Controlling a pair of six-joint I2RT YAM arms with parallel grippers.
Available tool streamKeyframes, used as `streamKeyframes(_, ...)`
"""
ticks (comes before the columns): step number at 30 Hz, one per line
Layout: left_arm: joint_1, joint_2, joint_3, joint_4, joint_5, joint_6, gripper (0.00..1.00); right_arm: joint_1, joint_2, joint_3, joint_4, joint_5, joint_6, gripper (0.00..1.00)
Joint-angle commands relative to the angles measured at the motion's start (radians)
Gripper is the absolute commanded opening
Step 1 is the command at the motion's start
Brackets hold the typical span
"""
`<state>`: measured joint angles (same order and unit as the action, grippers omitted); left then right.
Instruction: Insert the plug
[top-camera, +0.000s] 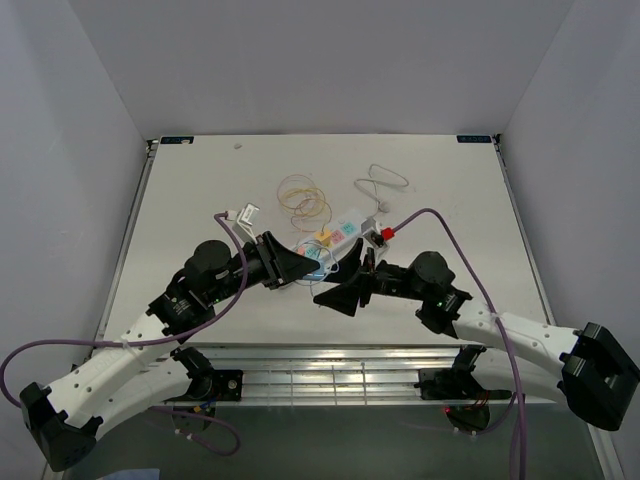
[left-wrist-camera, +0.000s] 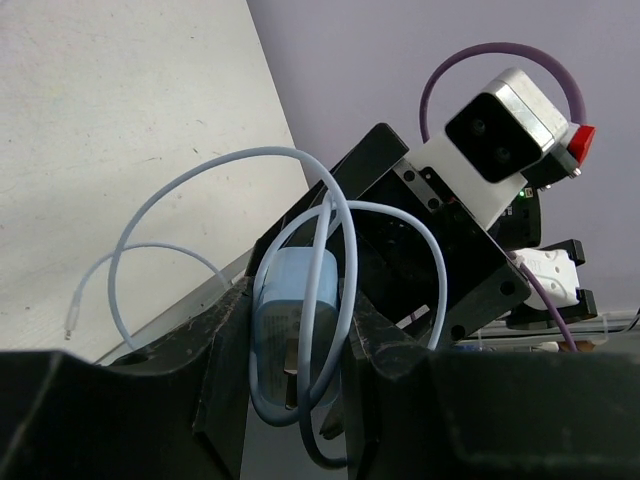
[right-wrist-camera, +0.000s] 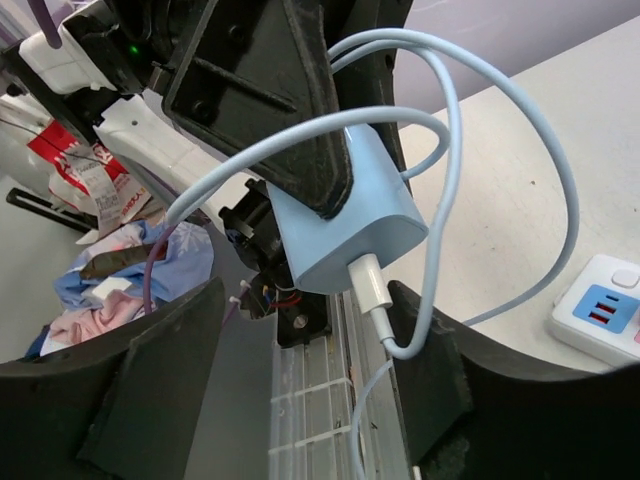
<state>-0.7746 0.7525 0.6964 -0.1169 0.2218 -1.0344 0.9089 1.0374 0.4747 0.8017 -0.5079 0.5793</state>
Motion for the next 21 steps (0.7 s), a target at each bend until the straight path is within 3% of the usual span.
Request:
streamKeyframes(1, 0.000, -0.004, 0.022, 0.003, -0.015, 0.000, 0.00, 0.015, -0.036, 0.041, -0.032, -0.033, -0.119, 0.73)
streamKeyframes(4, 0.000, -0.002, 0.022, 0.006, -0.006, -0.003, 0.00, 0.015, -0.046, 0.033, -0.033, 0.024, -0.118, 0.75)
streamKeyframes(10, 0.000, 0.007, 0.008, 0.037, 0.019, -0.013, 0.00, 0.016, -0.019, 0.053, -0.006, 0.187, -0.041, 0.64)
streamKeyframes(21, -0.002, 0.025, -0.023, 0.105, 0.047, -0.015, 0.00, 0.018, 0.015, 0.042, 0.191, 0.218, 0.175, 0.65)
